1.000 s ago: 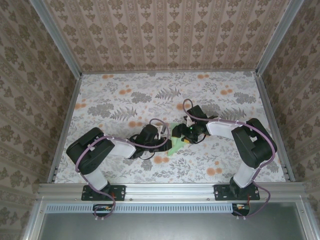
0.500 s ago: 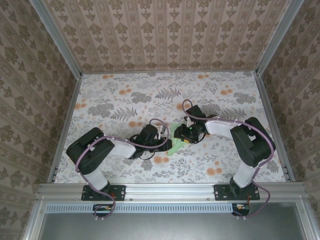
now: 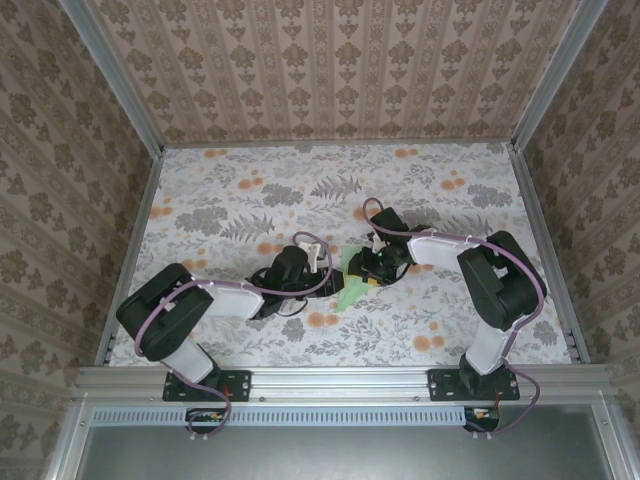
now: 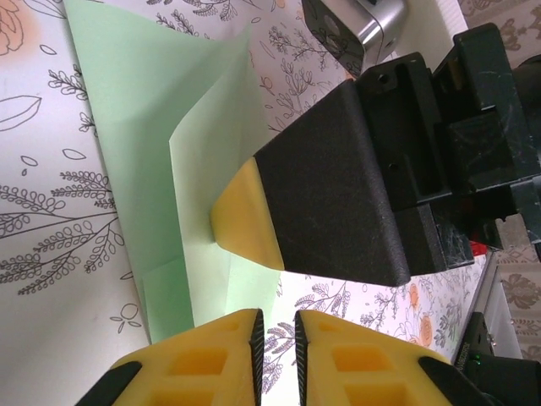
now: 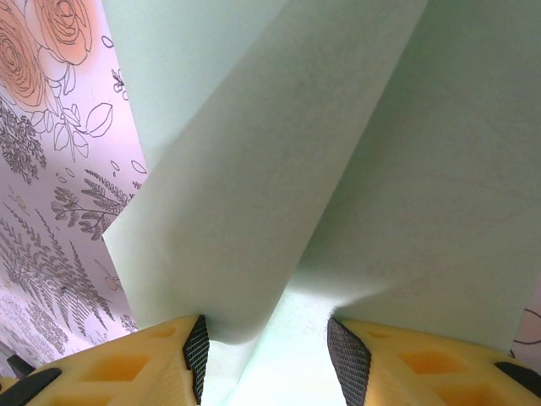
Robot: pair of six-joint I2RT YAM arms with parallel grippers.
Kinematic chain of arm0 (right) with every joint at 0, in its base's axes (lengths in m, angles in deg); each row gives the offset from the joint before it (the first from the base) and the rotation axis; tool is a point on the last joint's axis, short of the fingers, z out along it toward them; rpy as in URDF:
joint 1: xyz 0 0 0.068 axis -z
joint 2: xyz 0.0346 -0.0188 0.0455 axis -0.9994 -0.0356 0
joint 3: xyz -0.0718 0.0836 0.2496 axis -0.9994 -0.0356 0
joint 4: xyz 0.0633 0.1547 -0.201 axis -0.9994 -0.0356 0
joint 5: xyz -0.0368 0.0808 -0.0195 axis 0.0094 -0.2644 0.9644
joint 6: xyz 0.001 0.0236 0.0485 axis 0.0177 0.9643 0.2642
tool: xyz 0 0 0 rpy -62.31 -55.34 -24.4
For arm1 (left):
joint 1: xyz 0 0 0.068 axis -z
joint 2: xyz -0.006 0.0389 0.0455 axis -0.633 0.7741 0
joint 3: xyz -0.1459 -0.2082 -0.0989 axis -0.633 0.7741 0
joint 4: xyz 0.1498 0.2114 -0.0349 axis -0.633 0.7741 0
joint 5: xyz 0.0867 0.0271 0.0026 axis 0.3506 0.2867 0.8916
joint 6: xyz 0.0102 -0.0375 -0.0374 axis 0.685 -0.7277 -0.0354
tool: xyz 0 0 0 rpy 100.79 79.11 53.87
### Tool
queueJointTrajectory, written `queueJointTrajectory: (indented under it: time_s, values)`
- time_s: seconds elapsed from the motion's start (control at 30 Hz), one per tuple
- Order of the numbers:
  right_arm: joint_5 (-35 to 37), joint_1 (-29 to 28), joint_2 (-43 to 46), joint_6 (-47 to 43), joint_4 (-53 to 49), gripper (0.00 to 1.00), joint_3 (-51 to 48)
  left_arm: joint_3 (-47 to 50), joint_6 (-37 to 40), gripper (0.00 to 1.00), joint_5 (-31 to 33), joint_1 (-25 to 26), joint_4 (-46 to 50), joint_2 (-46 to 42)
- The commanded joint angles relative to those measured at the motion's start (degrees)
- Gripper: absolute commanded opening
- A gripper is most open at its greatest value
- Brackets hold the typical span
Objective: Fold a paper plane with a square sheet of paper (pick it up from the middle)
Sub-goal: Fourth fold the wing at the center of the table.
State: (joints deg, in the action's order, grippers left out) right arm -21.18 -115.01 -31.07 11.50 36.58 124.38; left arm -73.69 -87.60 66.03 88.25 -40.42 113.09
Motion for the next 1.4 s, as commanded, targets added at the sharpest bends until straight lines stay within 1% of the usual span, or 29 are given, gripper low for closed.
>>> queueJointTrajectory:
  time_s: [0.0,0.2,0.47,0.73,0.93,1.17,1.37]
  values:
    - [9.66,-0.11,-6.58,-0.33,-5.99,0.49,-3.46,-1.27,-1.0,0.18,-1.54,-0.15,-2.17,2.44]
    - [9.31,-0.2,-6.83,-1.06,-6.31,0.51,-3.29,-2.14,-1.21,0.17,-3.1,-0.17,-3.55,4.83]
    - [9.81,-0.63,-7.98,-1.83,-7.41,0.57,-2.44,-2.12,-1.19,0.16,-2.86,-0.11,-3.52,5.26]
    - [10.8,-1.16,-9.73,-1.98,-8.65,0.59,-1.55,-2.54,-1.29,0.15,-3.32,-0.14,-3.32,6.94]
    - [11.63,-1.43,-10.47,-2.03,-9.35,0.59,-1.42,-2.4,-1.64,0.13,-2.89,-0.2,-2.77,7.7]
    - [12.56,-1.58,-11.51,-1.59,-9.66,0.55,-1.27,-2.63,-1.64,0.12,-2.4,-0.32,-2.08,8.22]
    - [12.82,-1.6,-12.17,-1.28,-9.84,0.56,-1.11,-2.51,-1.9,0.11,-1.96,-0.39,-1.46,8.49]
